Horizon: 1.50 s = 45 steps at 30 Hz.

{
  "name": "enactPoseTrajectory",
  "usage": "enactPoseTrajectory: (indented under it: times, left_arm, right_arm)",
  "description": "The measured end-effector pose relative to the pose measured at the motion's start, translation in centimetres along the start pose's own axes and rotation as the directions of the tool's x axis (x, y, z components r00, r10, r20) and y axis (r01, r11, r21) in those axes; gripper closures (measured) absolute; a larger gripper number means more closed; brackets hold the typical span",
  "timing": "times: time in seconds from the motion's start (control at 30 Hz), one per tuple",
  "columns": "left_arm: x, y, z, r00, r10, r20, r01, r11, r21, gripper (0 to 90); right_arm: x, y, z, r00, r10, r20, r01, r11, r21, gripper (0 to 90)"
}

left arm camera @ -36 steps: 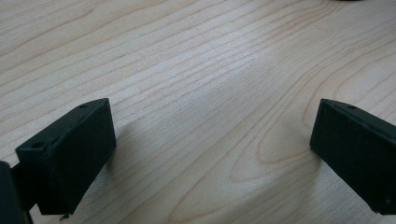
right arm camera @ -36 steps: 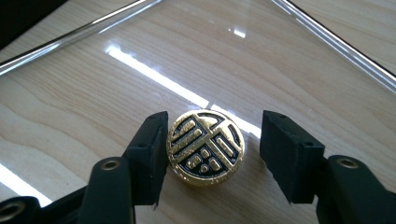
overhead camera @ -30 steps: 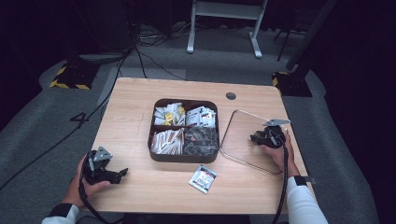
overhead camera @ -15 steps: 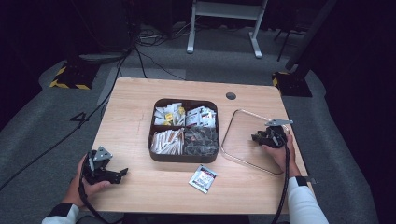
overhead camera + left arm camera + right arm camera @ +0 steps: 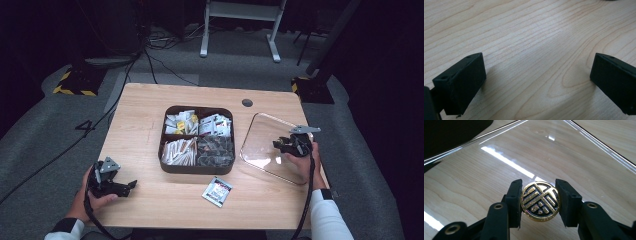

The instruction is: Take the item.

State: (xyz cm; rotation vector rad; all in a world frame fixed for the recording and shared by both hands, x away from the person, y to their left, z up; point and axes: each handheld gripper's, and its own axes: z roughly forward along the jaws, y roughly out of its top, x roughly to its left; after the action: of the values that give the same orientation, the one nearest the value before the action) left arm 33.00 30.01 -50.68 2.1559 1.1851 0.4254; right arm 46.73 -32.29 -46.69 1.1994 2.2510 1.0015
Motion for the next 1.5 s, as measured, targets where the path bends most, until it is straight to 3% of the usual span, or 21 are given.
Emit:
enactPoseTrajectory:
  times: [0.67,1.5]
  left_arm:
    - [0.0,0.0,0.0,1.0000,-0.001,-0.001,0.001,1.0000,0.000,0.5]
    - [0.0,0.0,0.0,1.0000,-0.001,-0.002,0.001,1.0000,0.000,0.5]
  right_arm:
    - [0.0,1.5,-2.6,0.9996,-0.013,0.027,0.015,0.998,-0.068,59.6]
    - [2.0,4.1,-4.4,0.9983,-0.056,0.013,0.057,0.993,-0.105,59.6]
